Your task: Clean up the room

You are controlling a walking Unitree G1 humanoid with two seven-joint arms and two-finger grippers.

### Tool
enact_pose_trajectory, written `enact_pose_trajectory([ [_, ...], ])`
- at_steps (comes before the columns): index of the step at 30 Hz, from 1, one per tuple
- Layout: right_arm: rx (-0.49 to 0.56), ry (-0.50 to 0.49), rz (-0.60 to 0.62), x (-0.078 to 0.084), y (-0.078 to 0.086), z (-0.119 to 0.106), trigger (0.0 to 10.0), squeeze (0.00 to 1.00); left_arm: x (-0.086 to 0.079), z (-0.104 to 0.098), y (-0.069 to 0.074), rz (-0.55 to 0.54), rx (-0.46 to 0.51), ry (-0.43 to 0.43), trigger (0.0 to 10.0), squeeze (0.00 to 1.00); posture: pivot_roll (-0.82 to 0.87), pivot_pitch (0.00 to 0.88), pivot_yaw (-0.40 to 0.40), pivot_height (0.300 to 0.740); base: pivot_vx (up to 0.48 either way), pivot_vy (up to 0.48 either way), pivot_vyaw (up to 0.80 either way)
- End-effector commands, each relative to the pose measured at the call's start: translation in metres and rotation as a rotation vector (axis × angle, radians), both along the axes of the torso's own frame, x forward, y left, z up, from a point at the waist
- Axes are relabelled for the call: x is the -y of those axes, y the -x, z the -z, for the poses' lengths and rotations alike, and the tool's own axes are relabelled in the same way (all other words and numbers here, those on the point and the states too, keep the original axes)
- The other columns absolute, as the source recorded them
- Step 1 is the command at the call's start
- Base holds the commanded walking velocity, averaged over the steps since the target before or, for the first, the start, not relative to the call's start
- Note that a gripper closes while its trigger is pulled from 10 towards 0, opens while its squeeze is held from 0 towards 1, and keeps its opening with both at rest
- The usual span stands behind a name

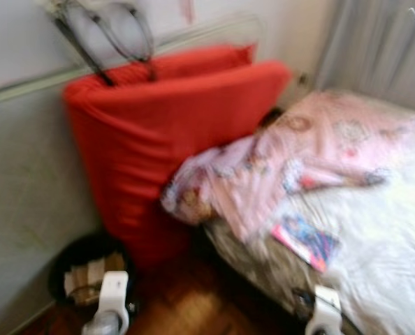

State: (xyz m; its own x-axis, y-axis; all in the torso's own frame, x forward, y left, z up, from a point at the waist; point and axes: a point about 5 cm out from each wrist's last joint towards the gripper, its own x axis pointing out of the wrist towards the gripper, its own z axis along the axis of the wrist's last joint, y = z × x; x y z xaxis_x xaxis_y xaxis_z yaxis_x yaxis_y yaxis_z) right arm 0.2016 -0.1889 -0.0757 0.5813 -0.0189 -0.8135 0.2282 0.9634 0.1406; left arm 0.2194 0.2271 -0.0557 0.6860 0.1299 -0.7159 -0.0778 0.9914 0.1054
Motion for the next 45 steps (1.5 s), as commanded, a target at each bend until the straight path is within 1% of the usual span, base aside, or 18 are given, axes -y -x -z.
enact_pose_trajectory([
  [1, 0.054, -0.041, -0.028, -0.019, -0.015, -0.007, 10.0, 0.00, -0.018, 0.009, 0.023, -0.034, -0.086, -0.038, 10.0, 0.00, 0.08, 0.000, -0.014, 0.740, 0.375, 0.000, 0.00],
  [10, 0.070, -0.045, -0.026, -0.020, -0.014, -0.006, 10.0, 0.00, -0.019, 0.010, 0.025, -0.020, -0.080, -0.045, 10.0, 0.00, 0.07, 0.000, -0.006, 0.740, 0.366, 0.000, 0.00],
  [16, 0.086, -0.044, -0.019, -0.020, -0.013, -0.006, 10.0, 0.00, -0.019, 0.009, 0.025, 0.001, -0.054, -0.040, 10.0, 0.00, 0.06, 0.000, 0.001, 0.740, 0.000, 0.000, 0.00],
  [21, 0.129, -0.039, -0.010, -0.018, -0.011, -0.006, 10.0, 0.00, -0.018, 0.008, 0.027, -0.006, -0.002, -0.029, 10.0, 0.00, 0.05, 0.000, 0.004, 0.740, 0.000, 0.000, 0.00],
  [27, 0.188, -0.018, -0.032, -0.014, -0.008, -0.007, 10.0, 0.00, -0.014, 0.009, 0.032, -0.075, 0.073, 0.009, 10.0, 0.00, 0.04, 0.000, -0.022, 0.740, 0.000, 0.000, 0.00],
  [28, 0.204, -0.009, -0.039, -0.012, -0.007, -0.008, 10.0, 0.00, -0.013, 0.010, 0.035, -0.106, 0.097, 0.031, 10.0, 0.00, 0.05, 0.000, -0.036, 0.740, 0.000, 0.000, 0.00],
  [32, 0.230, 0.013, -0.044, -0.008, -0.003, -0.008, 10.0, 0.00, -0.010, 0.011, 0.039, -0.126, 0.135, 0.049, 10.0, 0.00, 0.05, 0.000, -0.052, 0.740, 0.000, 0.000, 0.00],
  [33, 0.247, 0.039, -0.035, -0.005, 0.000, -0.007, 10.0, 0.00, -0.014, -0.005, 0.018, -0.057, 0.223, -0.075, 10.0, 0.00, 0.05, 0.000, -0.055, 0.740, 0.000, 0.000, 0.00],
  [34, 0.247, 0.039, -0.035, -0.005, 0.000, -0.007, 10.0, 0.00, -0.014, -0.005, 0.018, -0.057, 0.223, -0.075, 10.0, 0.00, 0.05, 0.000, -0.055, 0.740, 0.000, 0.000, 0.00],
  [35, 0.264, 0.052, -0.041, -0.004, 0.003, -0.007, 10.0, 0.00, -0.017, -0.028, -0.012, -0.031, 0.348, -0.086, 10.0, 0.00, 0.05, 0.000, -0.056, 0.740, 0.000, 0.000, 0.00],
  [36, 0.287, 0.061, -0.068, -0.004, 0.001, -0.009, 10.0, 0.00, -0.017, -0.039, -0.025, -0.072, 0.429, 0.044, 10.0, 0.00, 0.05, 0.000, -0.056, 0.740, 0.000, 0.000, 0.00],
  [37, 0.287, 0.061, -0.068, -0.004, 0.001, -0.009, 10.0, 0.00, -0.017, -0.039, -0.025, -0.072, 0.429, 0.044, 10.0, 0.00, 0.05, 0.000, -0.056, 0.740, 0.000, 0.000, 0.00],
  [38, 0.377, 0.068, -0.087, -0.004, -0.021, -0.024, 10.0, 0.00, -0.016, -0.043, -0.028, -0.070, 0.466, 0.090, 10.0, 0.00, 0.04, 0.000, -0.058, 0.740, 0.000, 0.000, 0.00],
  [39, 0.446, 0.075, -0.098, -0.004, -0.039, -0.037, 10.0, 0.00, -0.015, -0.046, -0.030, -0.050, 0.490, 0.085, 10.0, 0.00, 0.04, 0.000, -0.058, 0.740, 0.000, 0.000, 0.00],
  [40, 0.505, 0.080, -0.105, -0.003, -0.051, -0.047, 10.0, 0.00, -0.011, -0.049, -0.032, -0.021, 0.519, 0.075, 10.0, 0.00, 0.03, 0.000, -0.059, 0.740, 0.000, 0.000, 0.00],
  [41, 0.553, 0.083, -0.105, -0.002, -0.057, -0.055, 10.0, 0.00, -0.006, -0.053, -0.033, 0.029, 0.553, 0.056, 10.0, 0.00, 0.04, 0.000, -0.064, 0.740, 0.000, 0.000, 0.00],
  [42, 0.563, 0.086, -0.099, 0.000, -0.058, -0.056, 10.0, 0.00, -0.002, -0.055, -0.034, 0.056, 0.569, 0.042, 10.0, 0.00, 0.04, 0.000, -0.064, 0.740, 0.000, 0.000, 0.00],
  [45, 0.609, 0.105, -0.117, 0.001, -0.060, -0.061, 10.0, 0.00, 0.003, -0.062, -0.035, 0.083, 0.634, 0.012, 10.0, 0.00, 0.06, 0.000, -0.078, 0.740, 0.000, 0.000, 0.00],
])
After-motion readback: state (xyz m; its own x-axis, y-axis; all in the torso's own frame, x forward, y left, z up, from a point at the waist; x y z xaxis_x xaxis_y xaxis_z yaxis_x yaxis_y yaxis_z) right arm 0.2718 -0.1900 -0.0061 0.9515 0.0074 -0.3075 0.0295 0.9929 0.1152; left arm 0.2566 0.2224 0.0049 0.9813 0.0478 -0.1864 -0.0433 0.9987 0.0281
